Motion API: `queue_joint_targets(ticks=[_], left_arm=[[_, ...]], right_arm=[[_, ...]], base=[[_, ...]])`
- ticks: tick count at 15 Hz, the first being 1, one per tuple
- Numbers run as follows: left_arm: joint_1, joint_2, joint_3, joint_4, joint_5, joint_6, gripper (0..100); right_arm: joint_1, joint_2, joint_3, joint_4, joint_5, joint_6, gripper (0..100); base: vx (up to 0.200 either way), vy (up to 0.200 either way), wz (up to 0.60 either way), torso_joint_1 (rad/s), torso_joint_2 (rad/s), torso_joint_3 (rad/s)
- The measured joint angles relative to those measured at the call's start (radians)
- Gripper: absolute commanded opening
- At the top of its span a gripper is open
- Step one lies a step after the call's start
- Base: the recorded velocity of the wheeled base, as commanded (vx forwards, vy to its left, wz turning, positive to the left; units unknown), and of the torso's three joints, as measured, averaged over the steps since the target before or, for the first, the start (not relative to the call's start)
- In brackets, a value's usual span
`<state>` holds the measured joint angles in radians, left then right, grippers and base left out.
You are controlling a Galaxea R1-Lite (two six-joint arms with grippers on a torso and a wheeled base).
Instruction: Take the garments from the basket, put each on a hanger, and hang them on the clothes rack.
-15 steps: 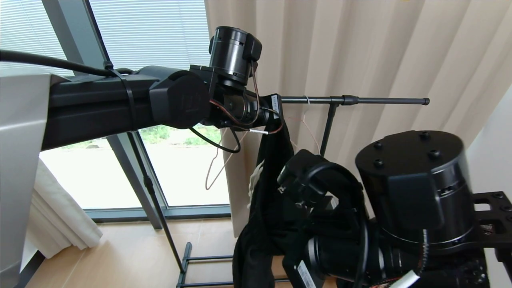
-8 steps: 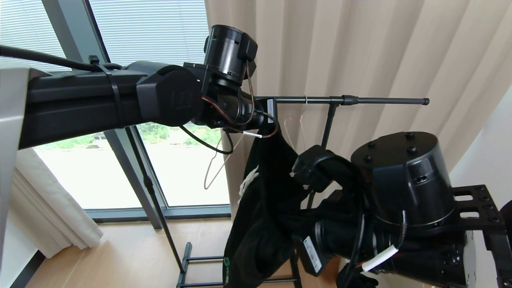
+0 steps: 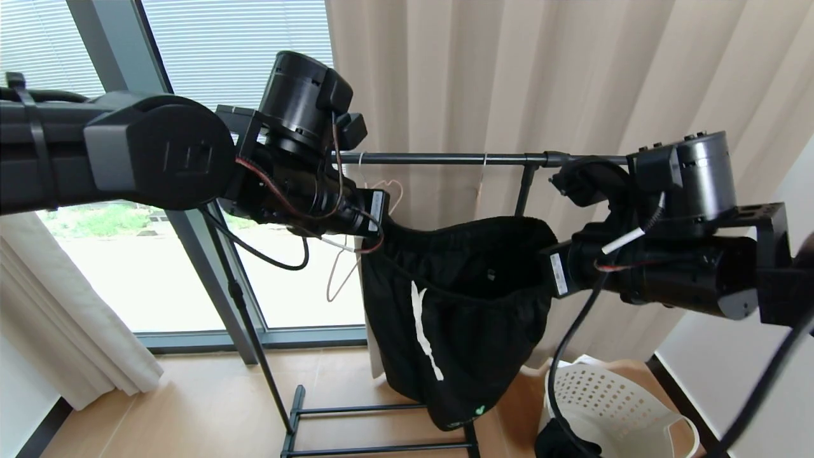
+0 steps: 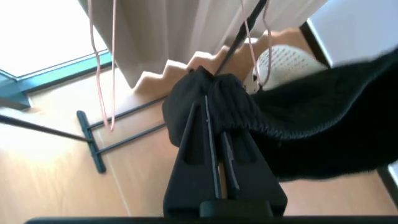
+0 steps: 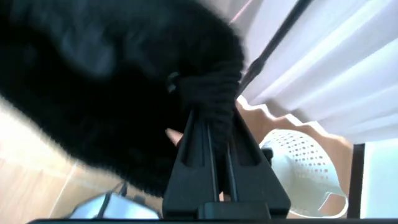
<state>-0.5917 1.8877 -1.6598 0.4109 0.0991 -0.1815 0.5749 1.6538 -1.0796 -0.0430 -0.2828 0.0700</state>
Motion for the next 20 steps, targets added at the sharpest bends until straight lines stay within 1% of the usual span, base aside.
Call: queue_joint_targets(ticks=[2, 3, 6, 8, 9, 10, 12, 13, 15, 18, 20], left_arm=[[-0.015, -0.055, 0.13, -0.001, 0.0, 0.024, 0], [-0.035, -0.082, 0.19, -0.001, 0.0, 0.03, 0], [-0.114, -0.139, 0.337, -0.008, -0.006, 0.026, 0], [-0.163, -0.154, 0.4, -0.021, -0.01, 0.002, 0], [-0.192, -0.158, 0.43, -0.051, -0.011, -0.022, 0], [-0.231, -0.158, 0.461, -0.115, -0.014, -0.054, 0], [-0.293, -0.147, 0.489, -0.227, -0.016, -0.126, 0], [-0.313, -0.139, 0.492, -0.262, -0.016, -0.146, 0], [-0.332, -0.121, 0.497, -0.336, -0.018, -0.161, 0], [-0.34, -0.108, 0.501, -0.345, -0.031, -0.174, 0], [-0.326, -0.11, 0.534, -0.35, -0.032, -0.212, 0]], right_arm=[[-0.033, 0.092, -0.144, 0.0, -0.026, 0.0, 0], [-0.04, 0.14, -0.216, 0.0, -0.033, 0.0, 0], [-0.045, 0.271, -0.388, 0.003, -0.04, 0.0, 0], [-0.033, 0.338, -0.462, 0.004, -0.04, 0.001, 0], [-0.029, 0.363, -0.493, 0.004, -0.04, 0.001, 0], [-0.017, 0.393, -0.529, 0.001, -0.04, 0.002, 0], [0.013, 0.429, -0.562, 0.002, -0.039, 0.004, 0], [0.029, 0.441, -0.567, 0.002, -0.039, 0.004, 0], [0.044, 0.452, -0.571, 0.004, -0.039, 0.004, 0], [0.05, 0.454, -0.563, 0.004, -0.039, 0.027, 0], [0.049, 0.436, -0.533, 0.011, -0.04, 0.055, 0]], base=[[0.0, 0.0, 0.0, 0.0, 0.0, 0.0], [0.0, 0.0, 0.0, 0.0, 0.0, 0.0], [0.0, 0.0, 0.0, 0.0, 0.0, 0.0], [0.0, 0.0, 0.0, 0.0, 0.0, 0.0], [0.0, 0.0, 0.0, 0.0, 0.0, 0.0], [0.0, 0.0, 0.0, 0.0, 0.0, 0.0], [0.0, 0.0, 0.0, 0.0, 0.0, 0.0], [0.0, 0.0, 0.0, 0.0, 0.0, 0.0], [0.0, 0.0, 0.0, 0.0, 0.0, 0.0], [0.0, 0.0, 0.0, 0.0, 0.0, 0.0], [0.0, 0.0, 0.0, 0.0, 0.0, 0.0]])
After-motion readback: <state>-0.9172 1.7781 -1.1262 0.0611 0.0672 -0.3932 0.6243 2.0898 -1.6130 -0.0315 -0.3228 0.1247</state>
